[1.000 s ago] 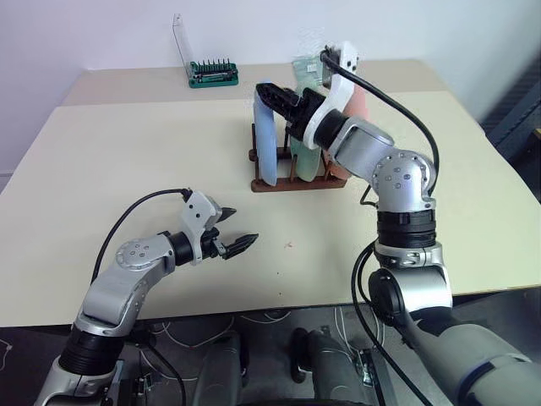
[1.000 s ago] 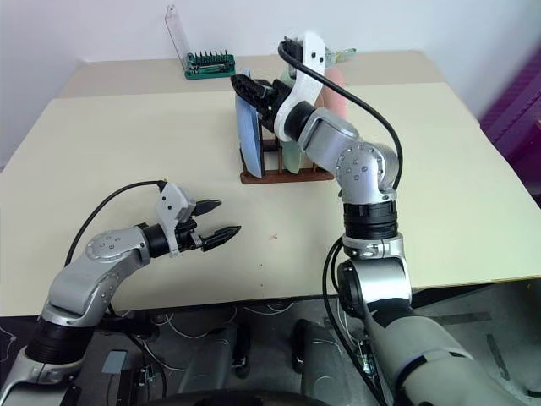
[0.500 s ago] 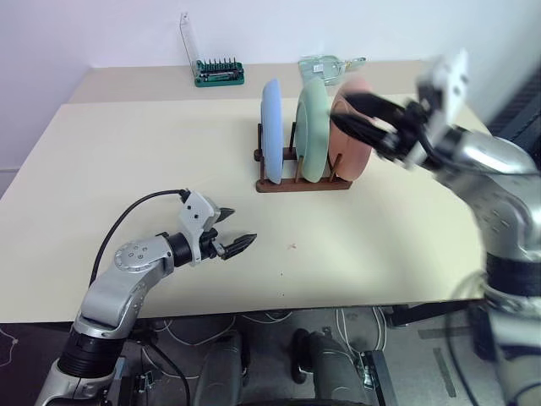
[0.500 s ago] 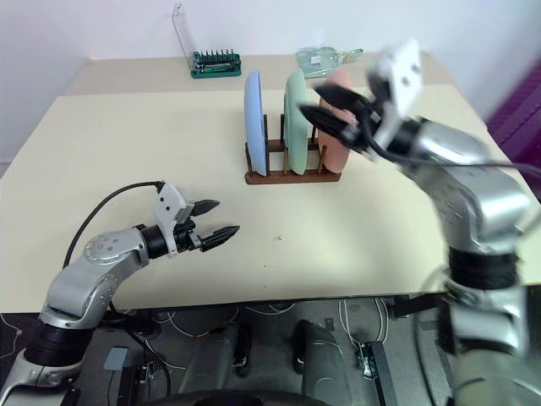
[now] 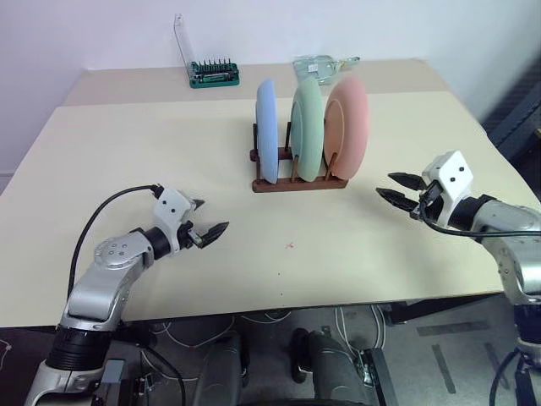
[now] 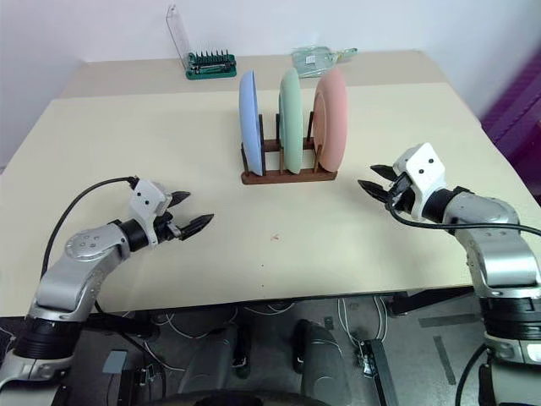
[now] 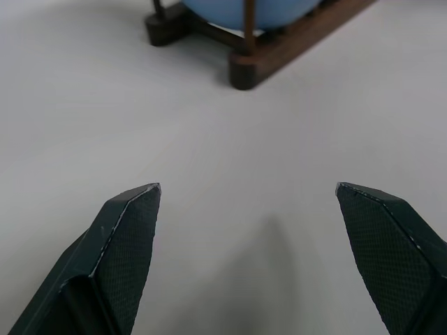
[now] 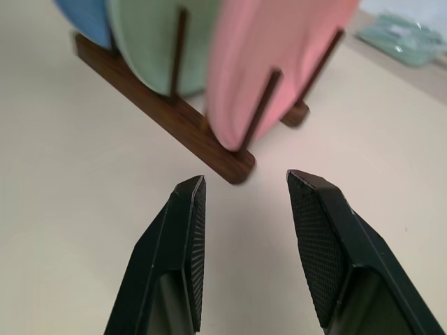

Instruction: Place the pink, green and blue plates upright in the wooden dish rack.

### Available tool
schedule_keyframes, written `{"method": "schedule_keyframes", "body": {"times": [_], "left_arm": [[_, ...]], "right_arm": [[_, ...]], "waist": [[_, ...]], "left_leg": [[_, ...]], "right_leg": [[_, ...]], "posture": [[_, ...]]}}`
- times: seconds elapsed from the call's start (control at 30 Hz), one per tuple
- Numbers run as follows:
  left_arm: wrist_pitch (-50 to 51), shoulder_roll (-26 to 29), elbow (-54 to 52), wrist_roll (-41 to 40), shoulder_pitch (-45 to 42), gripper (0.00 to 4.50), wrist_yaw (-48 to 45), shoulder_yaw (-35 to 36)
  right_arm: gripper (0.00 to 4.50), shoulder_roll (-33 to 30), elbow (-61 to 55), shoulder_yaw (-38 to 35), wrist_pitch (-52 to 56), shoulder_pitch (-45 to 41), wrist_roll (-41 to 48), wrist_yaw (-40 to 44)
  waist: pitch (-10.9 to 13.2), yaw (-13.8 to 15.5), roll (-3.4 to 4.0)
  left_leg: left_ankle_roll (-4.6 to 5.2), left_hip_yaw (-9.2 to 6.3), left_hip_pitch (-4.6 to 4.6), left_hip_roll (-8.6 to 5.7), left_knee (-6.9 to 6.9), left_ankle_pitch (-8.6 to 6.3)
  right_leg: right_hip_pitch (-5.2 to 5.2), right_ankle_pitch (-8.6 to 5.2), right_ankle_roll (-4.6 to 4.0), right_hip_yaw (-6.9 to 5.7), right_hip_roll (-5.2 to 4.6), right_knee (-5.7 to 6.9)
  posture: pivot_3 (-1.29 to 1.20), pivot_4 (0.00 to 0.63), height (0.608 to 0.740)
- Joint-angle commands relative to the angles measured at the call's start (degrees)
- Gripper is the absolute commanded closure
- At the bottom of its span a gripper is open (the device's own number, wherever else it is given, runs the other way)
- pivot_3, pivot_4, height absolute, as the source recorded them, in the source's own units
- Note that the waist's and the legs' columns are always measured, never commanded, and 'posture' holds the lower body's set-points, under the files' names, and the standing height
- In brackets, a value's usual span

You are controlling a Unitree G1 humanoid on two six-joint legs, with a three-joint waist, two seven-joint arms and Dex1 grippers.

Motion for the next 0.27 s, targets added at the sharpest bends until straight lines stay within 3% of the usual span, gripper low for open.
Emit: {"method": "schedule_keyframes", "body": {"times": [0.03, 0.27], "left_arm": [[-1.1, -0.8, -1.2, 0.3, 0.4, 0.34, 0.9, 1.0], [-1.0, -1.8, -1.6, 0.6, 0.9, 0.34, 2.5, 1.7]], "right_arm": [[2.67, 0.3, 1.1, -0.6, -2.9, -1.2, -1.7, -0.2], [2.67, 1.3, 3.0, 1.3, -4.8, -3.2, -3.8, 0.7]], "waist": [[0.0, 0.1, 0.00], [0.0, 0.0, 0.00]], "left_leg": [[0.00, 0.00, 0.00, 0.00, 0.00, 0.00], [0.00, -0.01, 0.02, -0.01, 0.00, 0.00]], "right_leg": [[0.00, 0.00, 0.00, 0.00, -0.01, 0.00], [0.02, 0.01, 0.01, 0.00, 0.02, 0.03]], "posture": [[0.00, 0.150, 0.730], [0.00, 0.150, 0.730]]}}
